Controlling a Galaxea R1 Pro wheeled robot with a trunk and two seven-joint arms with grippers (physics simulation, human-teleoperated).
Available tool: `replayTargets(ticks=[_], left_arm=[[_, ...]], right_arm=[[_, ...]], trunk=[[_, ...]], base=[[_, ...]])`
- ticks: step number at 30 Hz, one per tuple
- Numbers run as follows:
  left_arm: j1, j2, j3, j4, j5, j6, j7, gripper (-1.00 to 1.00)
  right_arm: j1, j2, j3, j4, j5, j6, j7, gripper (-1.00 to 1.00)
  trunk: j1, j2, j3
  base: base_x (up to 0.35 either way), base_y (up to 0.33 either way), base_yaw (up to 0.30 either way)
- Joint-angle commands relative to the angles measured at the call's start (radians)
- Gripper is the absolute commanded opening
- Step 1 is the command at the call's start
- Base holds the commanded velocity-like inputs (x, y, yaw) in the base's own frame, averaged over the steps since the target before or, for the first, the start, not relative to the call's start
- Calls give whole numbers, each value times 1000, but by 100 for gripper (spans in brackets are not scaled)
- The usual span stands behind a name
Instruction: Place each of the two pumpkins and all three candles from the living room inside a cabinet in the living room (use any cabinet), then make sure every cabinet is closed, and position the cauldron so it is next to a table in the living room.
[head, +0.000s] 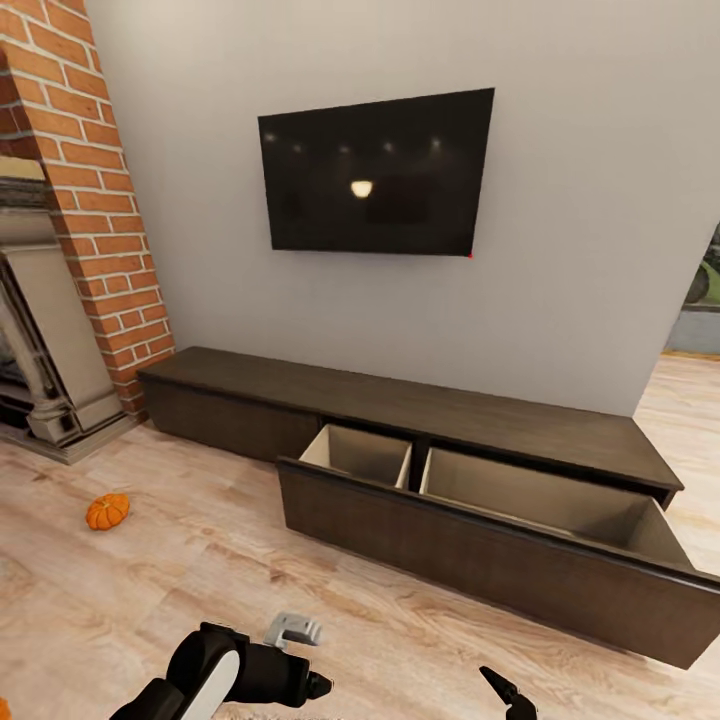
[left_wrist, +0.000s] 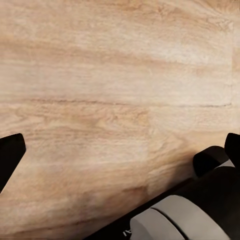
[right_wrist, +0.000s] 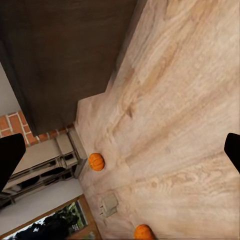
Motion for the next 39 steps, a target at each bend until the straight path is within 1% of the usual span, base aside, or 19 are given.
replayTargets(ticks=[1,11,30,39], left_arm=[[-1,1,-1,-1,-6,3,-6,100],[-2,0,-1,0,-6,3,-6,100],[-1,2,-1,-1,-6,3,-6,100],[-1,2,-1,-2,-6,3,-6,100]], right_arm=[[0,-1,5,0,-10,3,1,100],[0,-1,6,1,-10,3,-1,100],[0,-1,6,2,-9,0,-2,100],[0,-1,7,1,-9,-42,-2,100]], trunk=[[0,0,-1],[0,0,-1],[0,0,-1],[0,0,-1]], base=[[-56,0,295],[-139,0,296],[-4,0,298],[-96,0,299]])
